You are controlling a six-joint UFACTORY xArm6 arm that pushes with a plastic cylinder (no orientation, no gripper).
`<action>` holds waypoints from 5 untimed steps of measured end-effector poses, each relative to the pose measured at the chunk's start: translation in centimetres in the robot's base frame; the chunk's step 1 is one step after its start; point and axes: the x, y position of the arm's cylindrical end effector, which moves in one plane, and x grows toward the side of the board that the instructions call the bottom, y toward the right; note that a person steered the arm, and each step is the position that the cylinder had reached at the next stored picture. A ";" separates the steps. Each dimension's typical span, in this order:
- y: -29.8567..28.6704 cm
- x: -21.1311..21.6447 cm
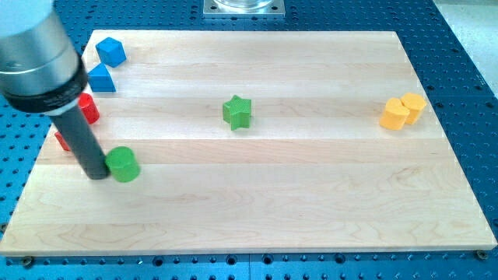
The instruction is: Place the green circle to the right of the red star
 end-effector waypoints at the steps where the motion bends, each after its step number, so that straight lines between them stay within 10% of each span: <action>1: -0.1 1.8; 5: 6.6 1.2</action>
